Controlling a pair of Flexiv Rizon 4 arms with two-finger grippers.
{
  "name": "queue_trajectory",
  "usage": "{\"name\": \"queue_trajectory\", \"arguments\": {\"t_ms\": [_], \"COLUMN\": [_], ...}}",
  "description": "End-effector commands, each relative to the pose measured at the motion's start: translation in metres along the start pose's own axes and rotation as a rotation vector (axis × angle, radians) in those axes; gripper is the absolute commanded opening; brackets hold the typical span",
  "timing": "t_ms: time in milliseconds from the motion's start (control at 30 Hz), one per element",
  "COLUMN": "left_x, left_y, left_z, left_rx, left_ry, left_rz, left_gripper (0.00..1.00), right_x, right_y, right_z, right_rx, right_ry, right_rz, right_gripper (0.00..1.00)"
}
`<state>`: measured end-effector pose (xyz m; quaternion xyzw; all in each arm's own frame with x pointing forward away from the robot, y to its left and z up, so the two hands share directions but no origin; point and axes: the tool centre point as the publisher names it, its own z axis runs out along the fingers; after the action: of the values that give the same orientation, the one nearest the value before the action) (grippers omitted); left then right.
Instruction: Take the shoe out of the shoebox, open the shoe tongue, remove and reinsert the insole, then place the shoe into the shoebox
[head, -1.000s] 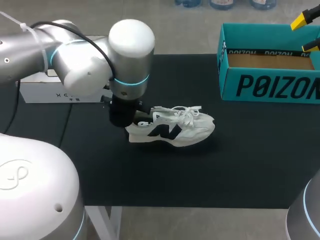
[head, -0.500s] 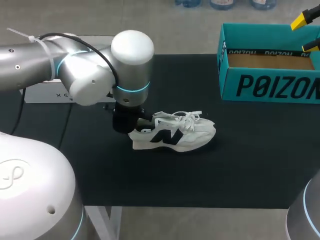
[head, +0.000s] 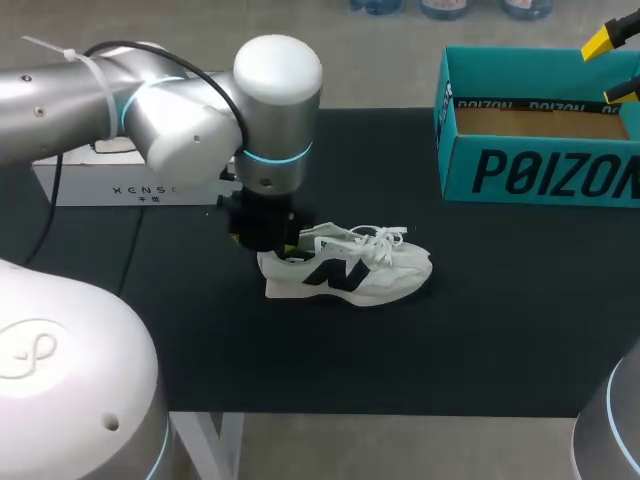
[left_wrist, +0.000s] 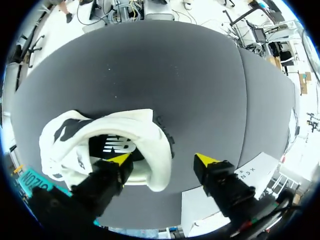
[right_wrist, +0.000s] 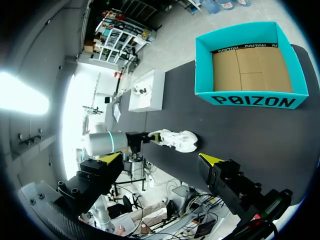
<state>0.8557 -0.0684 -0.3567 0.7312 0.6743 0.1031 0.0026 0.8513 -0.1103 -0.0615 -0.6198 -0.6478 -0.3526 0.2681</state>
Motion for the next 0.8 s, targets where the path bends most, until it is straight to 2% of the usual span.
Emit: {"name": "queue_trajectory", "arguments": {"t_ms": [33, 267, 800], "left_x": [0.001, 0.013, 0.013], "left_y": [-0.002, -0.004, -0.004], "left_z": [-0.024, -0.040, -0.040], "left_rx": [-0.014, -0.032, -0.032], "left_ry": [0.005, -0.071, -0.071], "left_rz": [-0.096, -0.340, -0.340], "left_gripper": [1.00, 1.00, 1.00], "right_x": [0.000, 0.000, 0.000], "right_y": [0.001, 0.001, 0.001], "right_z": [0.000, 0.000, 0.000], "right_rx": [0.003, 0.003, 0.003], "right_ry": [-0.003, -0.003, -0.003], "right_rz": [0.001, 0.001, 0.001], "right_gripper": [1.00, 1.00, 1.00]}}
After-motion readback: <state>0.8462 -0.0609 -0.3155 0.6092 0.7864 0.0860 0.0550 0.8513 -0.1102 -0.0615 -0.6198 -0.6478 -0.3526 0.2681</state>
